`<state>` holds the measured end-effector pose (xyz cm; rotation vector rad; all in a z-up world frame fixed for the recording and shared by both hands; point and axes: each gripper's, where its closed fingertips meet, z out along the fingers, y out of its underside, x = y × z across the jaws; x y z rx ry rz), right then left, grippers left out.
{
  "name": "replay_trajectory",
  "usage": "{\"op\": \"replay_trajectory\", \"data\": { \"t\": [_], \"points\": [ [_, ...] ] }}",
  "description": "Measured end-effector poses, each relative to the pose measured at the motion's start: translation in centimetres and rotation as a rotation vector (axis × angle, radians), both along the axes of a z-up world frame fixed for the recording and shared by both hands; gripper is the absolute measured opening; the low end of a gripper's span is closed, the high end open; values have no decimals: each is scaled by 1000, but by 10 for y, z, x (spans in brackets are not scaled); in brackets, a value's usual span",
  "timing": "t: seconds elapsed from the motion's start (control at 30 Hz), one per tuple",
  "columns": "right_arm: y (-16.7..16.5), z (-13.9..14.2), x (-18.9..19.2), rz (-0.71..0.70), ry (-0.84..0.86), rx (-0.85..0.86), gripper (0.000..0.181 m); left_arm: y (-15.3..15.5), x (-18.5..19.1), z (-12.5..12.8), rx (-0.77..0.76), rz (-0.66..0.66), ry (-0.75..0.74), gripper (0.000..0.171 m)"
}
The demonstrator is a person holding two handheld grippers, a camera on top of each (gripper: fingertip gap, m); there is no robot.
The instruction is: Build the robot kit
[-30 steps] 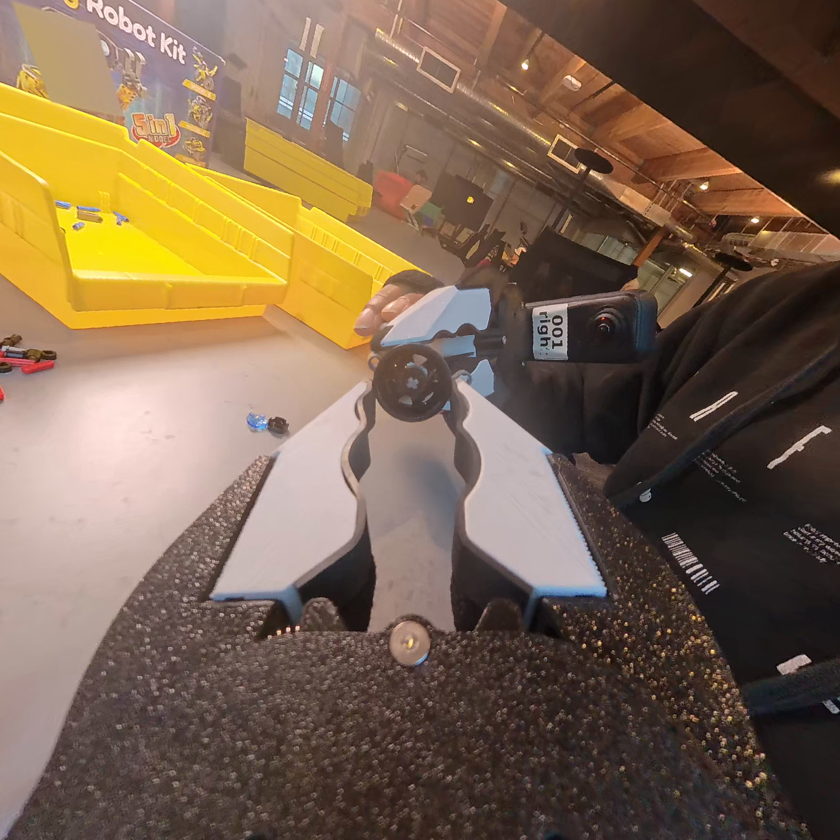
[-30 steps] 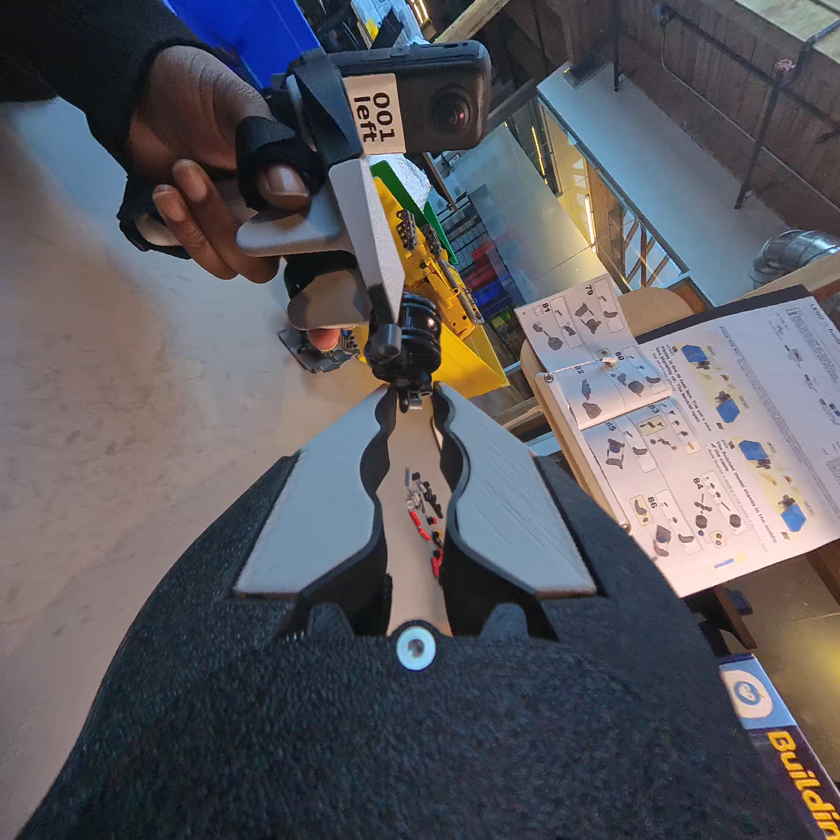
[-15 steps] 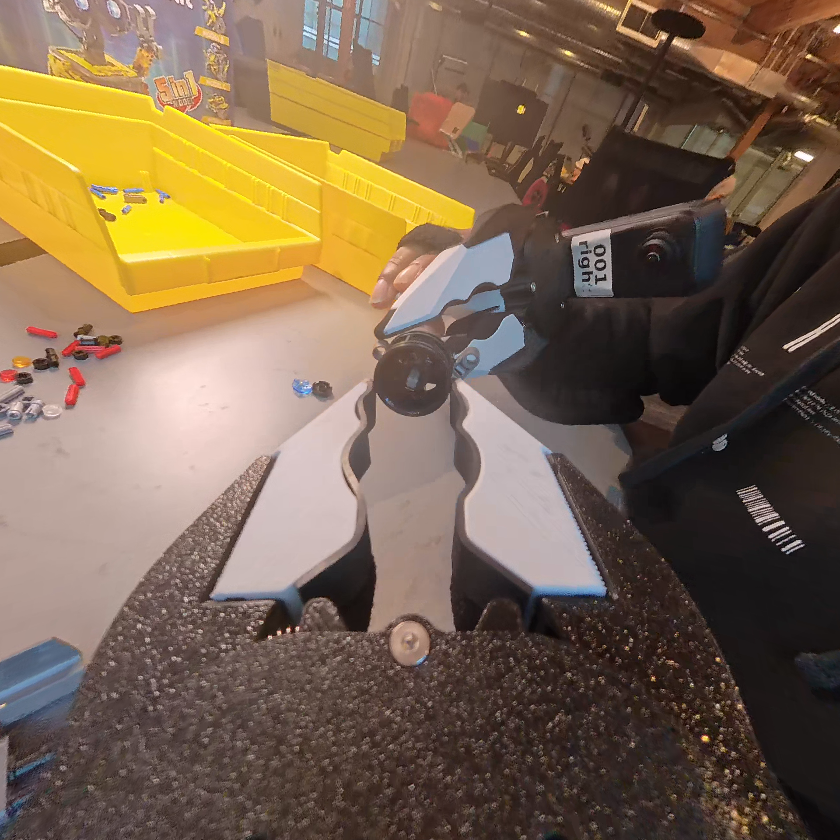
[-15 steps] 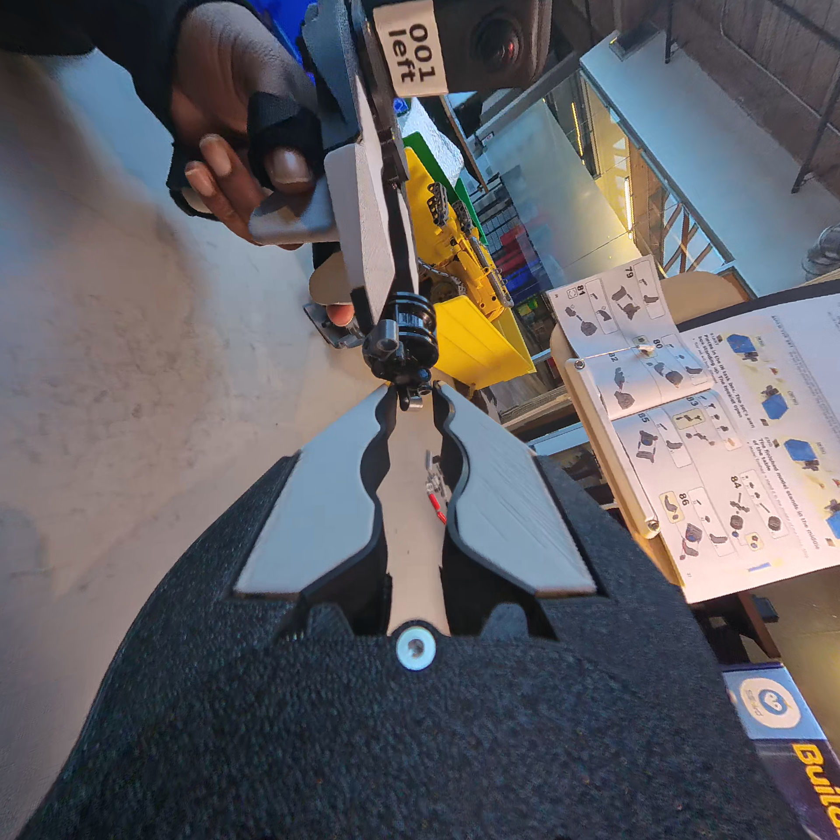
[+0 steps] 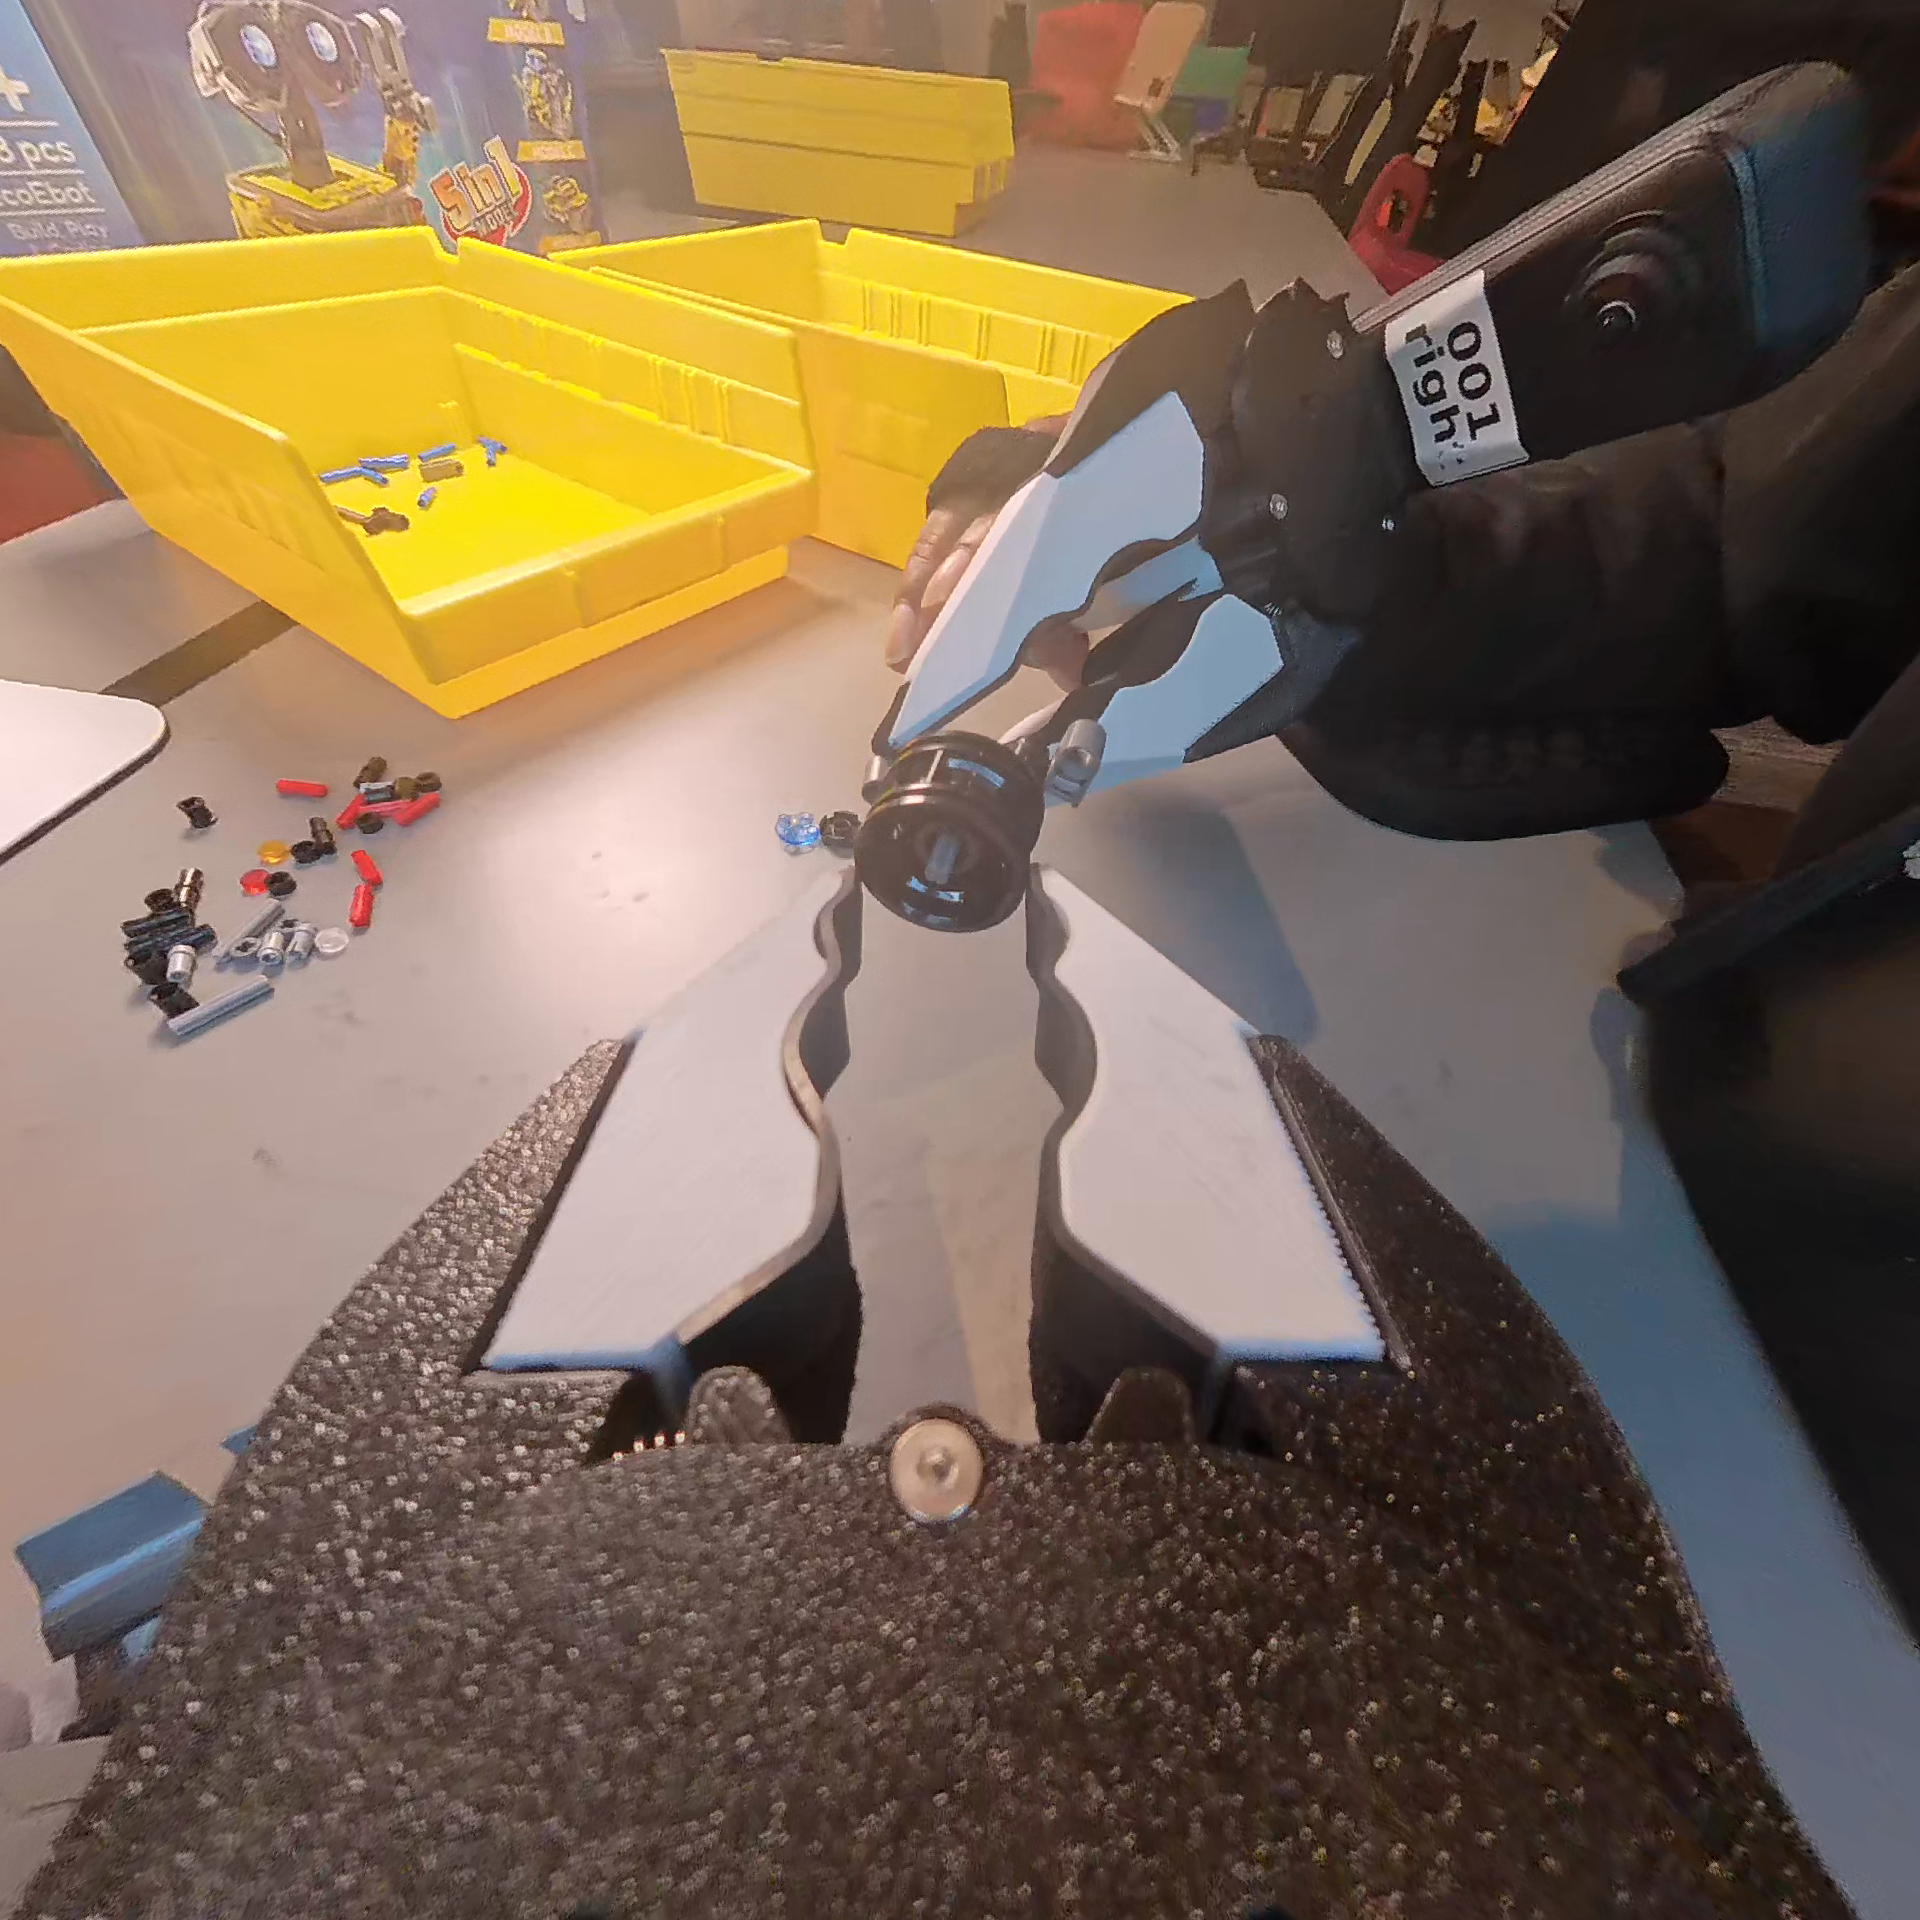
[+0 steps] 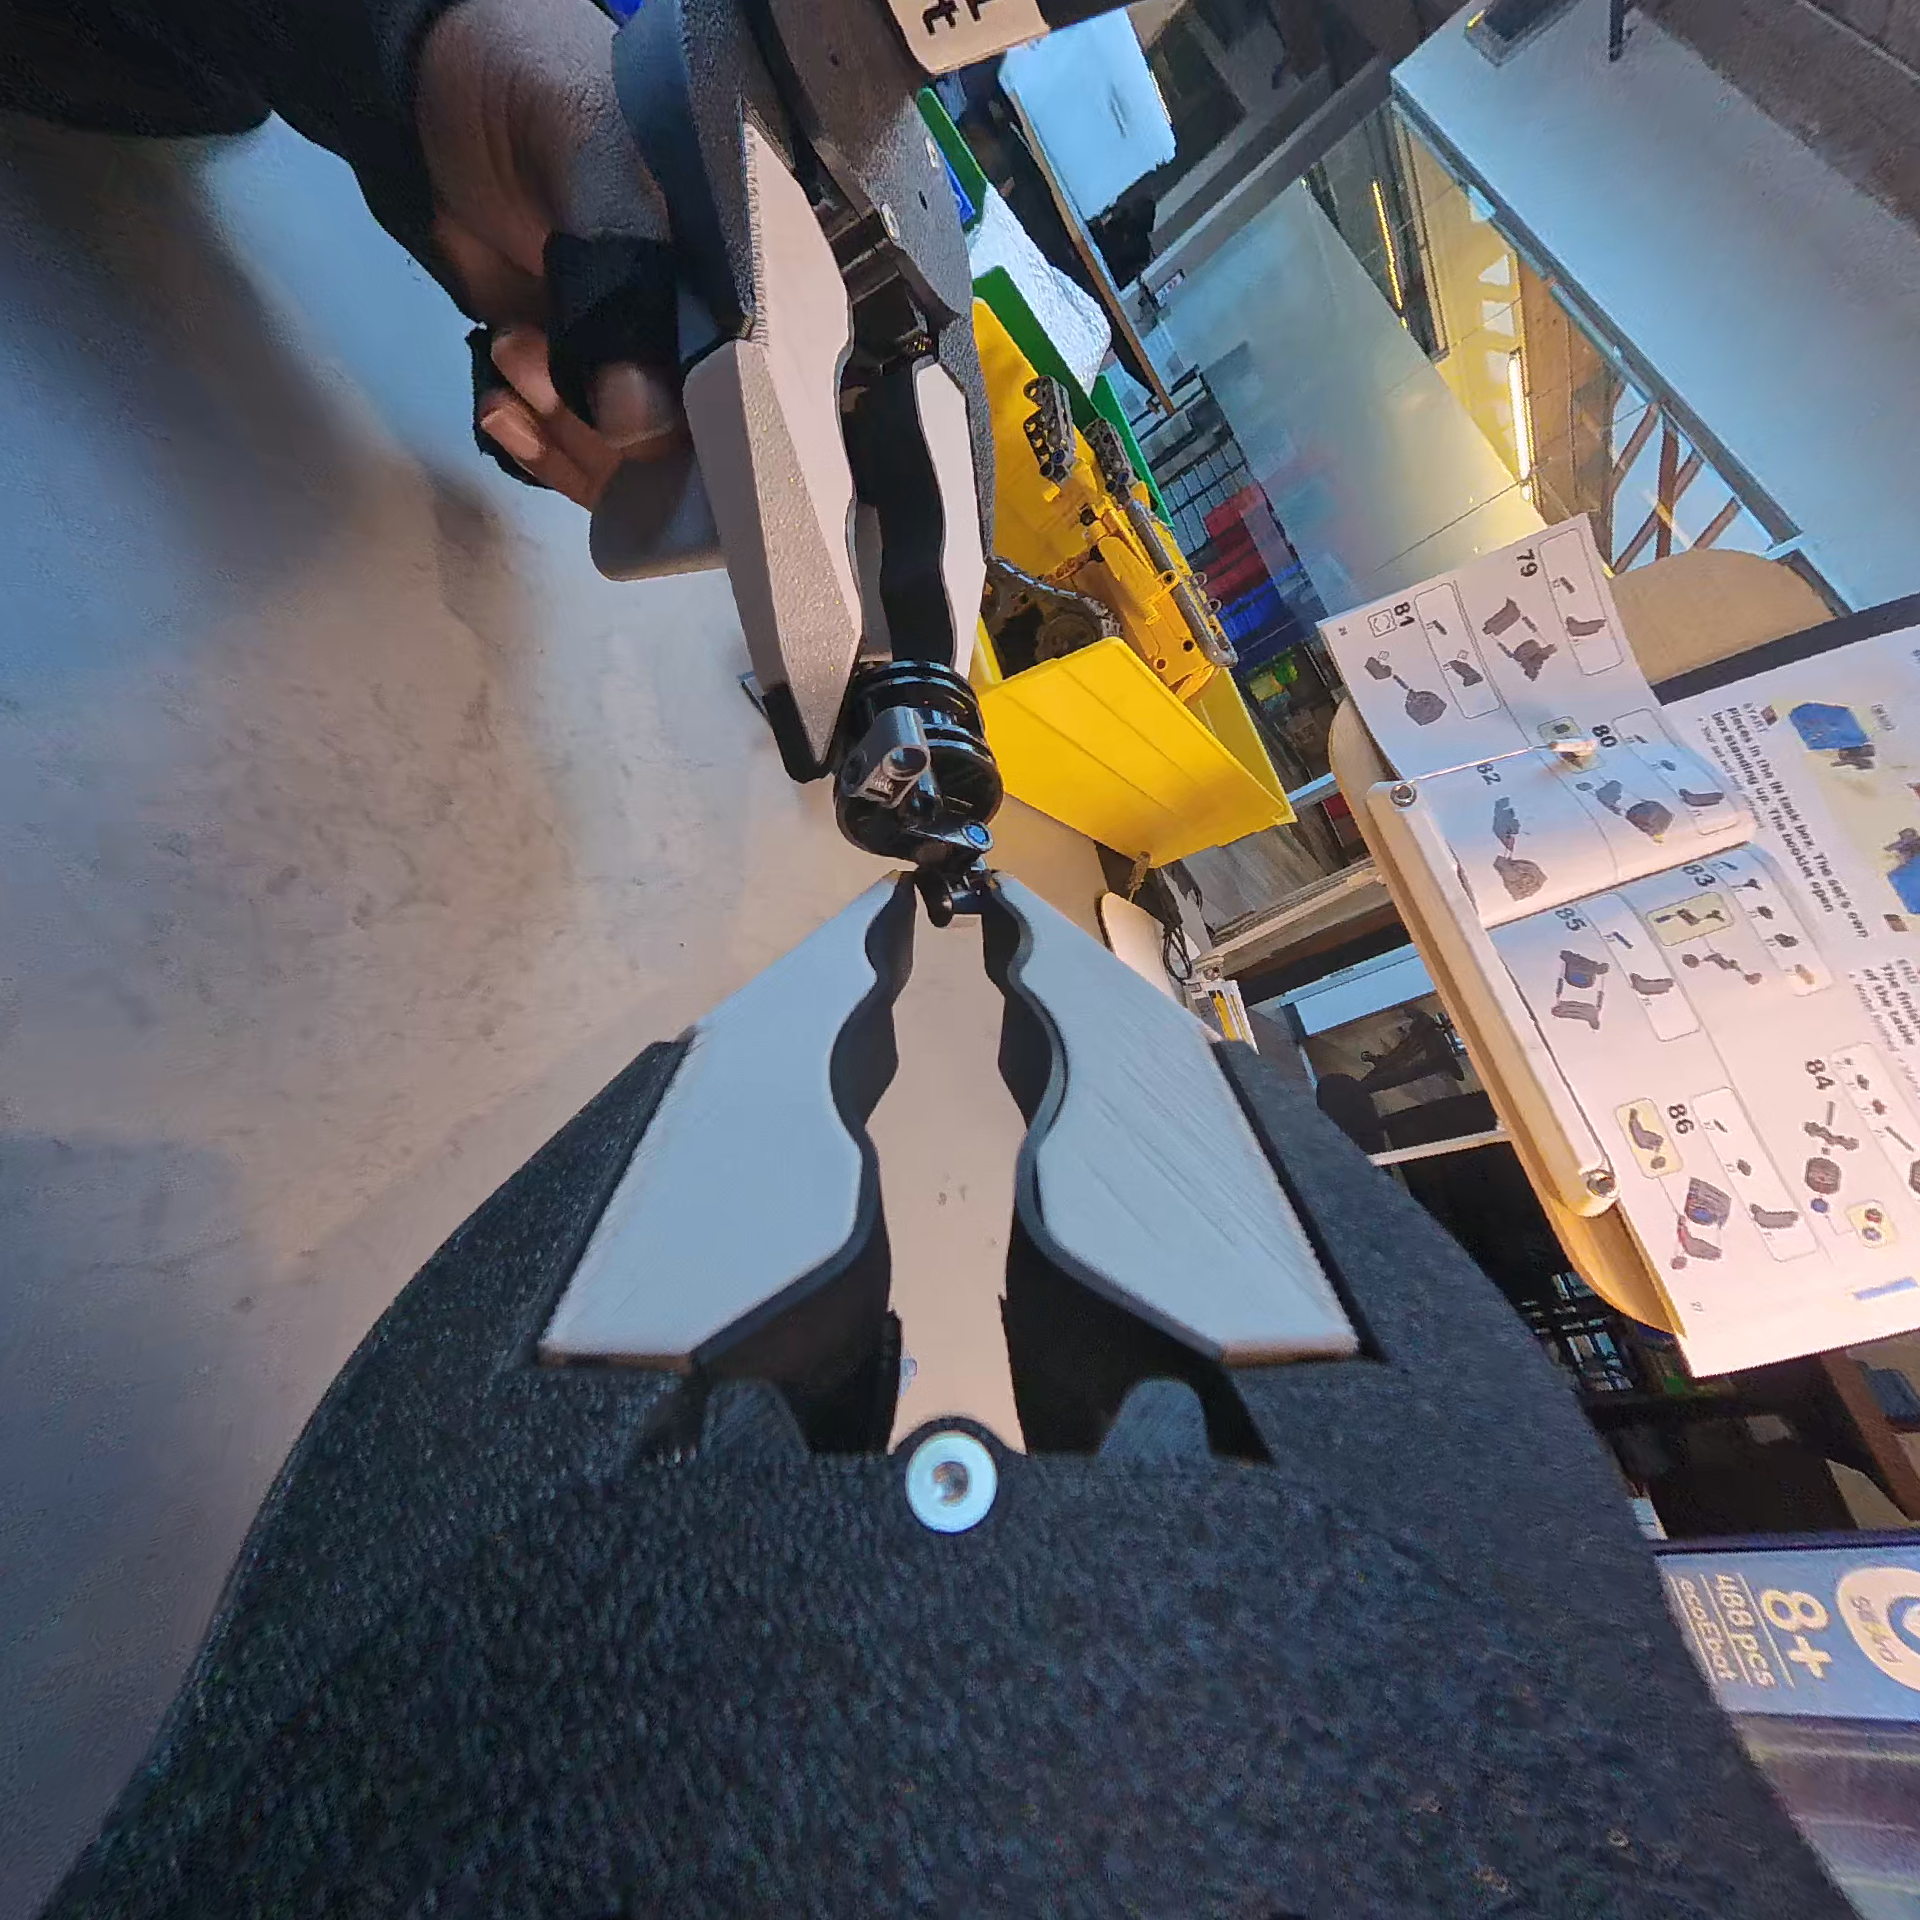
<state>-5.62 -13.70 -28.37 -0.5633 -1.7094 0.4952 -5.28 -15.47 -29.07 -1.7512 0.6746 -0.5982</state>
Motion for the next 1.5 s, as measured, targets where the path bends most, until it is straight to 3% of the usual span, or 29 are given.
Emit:
{"op": "replay_trajectory", "data": {
  "t": [0.33,0.53,0.73,0.8,1.0,1.3,1.5],
  "points": [
    [9,-8,1,2,-60,-237,11,2,-5,6,54,31,13,30],
    [-5,-9,4,90,-114,-436,30,5,-12,12,91,70,8,30],
    [-12,-7,-4,76,-117,-524,52,1,-2,21,119,42,-44,30],
    [-14,-2,-4,84,-99,-551,49,-1,2,18,126,26,-22,30],
    [-16,4,1,130,-79,-567,16,-3,6,16,125,11,-9,30],
    [-11,-1,1,102,-81,-471,15,1,1,5,83,25,20,31],
    [-14,-6,1,99,-80,-366,15,-1,3,3,21,0,-46,38]
  ]
}}
